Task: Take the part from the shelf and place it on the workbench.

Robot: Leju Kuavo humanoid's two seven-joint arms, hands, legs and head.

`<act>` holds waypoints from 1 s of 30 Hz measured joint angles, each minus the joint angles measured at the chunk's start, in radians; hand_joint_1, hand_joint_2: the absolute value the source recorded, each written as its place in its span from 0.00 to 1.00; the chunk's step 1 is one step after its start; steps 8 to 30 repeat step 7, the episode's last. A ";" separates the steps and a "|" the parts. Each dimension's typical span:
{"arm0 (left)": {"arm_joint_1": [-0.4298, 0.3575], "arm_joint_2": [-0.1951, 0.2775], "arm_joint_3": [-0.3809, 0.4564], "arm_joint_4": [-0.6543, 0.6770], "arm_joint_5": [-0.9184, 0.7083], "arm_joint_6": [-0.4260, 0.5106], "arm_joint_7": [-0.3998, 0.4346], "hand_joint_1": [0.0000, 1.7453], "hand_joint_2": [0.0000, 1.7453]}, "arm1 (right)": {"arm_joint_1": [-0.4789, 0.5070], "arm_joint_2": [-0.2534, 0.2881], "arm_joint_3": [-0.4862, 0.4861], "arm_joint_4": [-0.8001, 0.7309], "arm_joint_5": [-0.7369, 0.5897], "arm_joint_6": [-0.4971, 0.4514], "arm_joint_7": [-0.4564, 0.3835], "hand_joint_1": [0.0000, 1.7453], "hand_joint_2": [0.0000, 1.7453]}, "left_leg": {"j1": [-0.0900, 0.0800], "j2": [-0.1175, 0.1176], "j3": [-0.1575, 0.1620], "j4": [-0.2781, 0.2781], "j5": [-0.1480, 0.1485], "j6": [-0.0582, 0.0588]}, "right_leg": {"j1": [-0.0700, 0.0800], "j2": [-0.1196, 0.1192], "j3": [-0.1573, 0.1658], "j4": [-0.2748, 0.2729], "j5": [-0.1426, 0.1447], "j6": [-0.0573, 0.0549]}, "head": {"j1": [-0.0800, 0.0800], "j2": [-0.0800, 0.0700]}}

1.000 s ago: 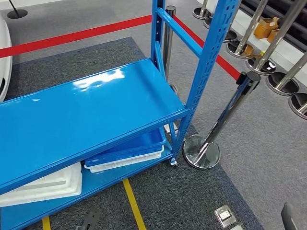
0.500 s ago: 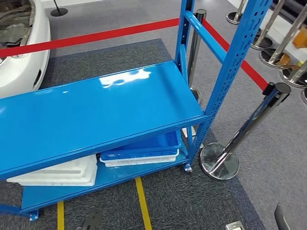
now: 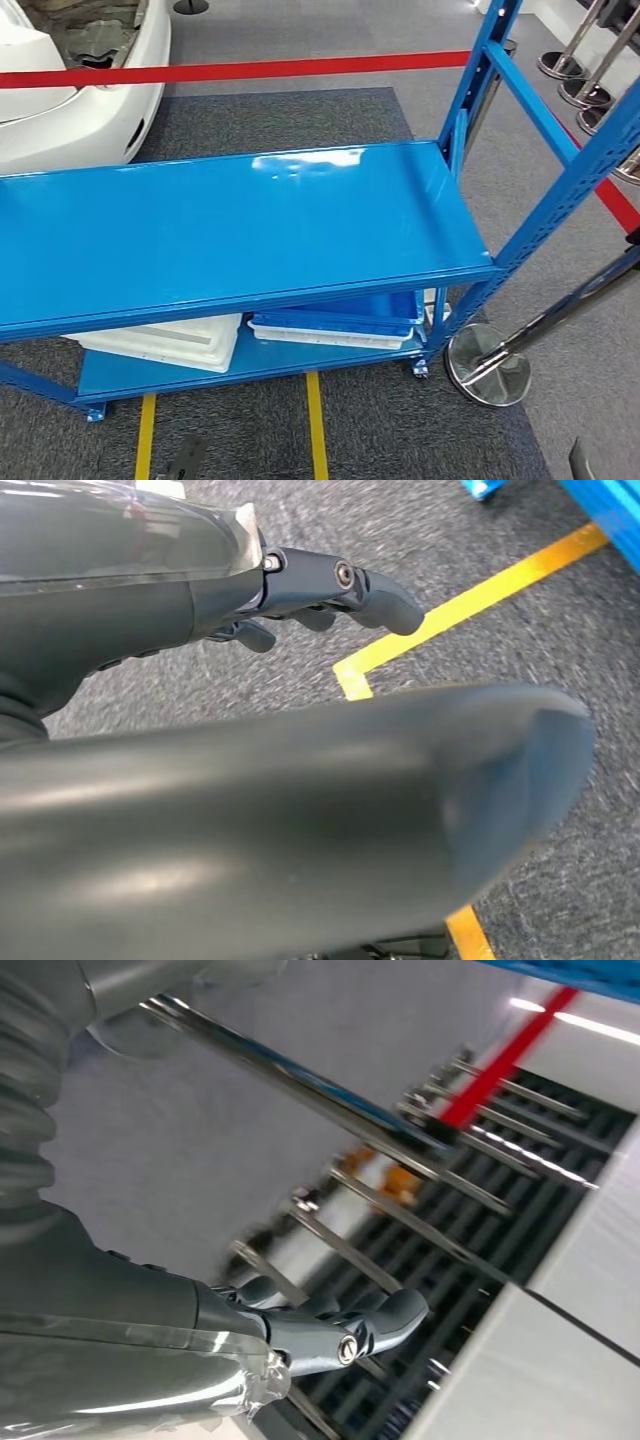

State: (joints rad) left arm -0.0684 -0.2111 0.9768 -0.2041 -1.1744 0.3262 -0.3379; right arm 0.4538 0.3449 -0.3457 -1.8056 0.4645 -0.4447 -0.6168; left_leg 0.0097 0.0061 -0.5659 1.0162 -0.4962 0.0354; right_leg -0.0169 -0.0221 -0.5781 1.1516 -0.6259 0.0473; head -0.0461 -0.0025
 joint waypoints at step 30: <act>0.002 -0.006 0.019 0.000 0.012 0.014 0.005 0.00 0.00 | -0.206 -0.010 -0.338 0.525 0.143 0.040 -0.065 0.00 1.00 | -0.013 -0.069 0.004 0.000 0.002 0.006 | 0.010 0.063 0.017 -0.079 0.100 -0.038 | 0.000 0.000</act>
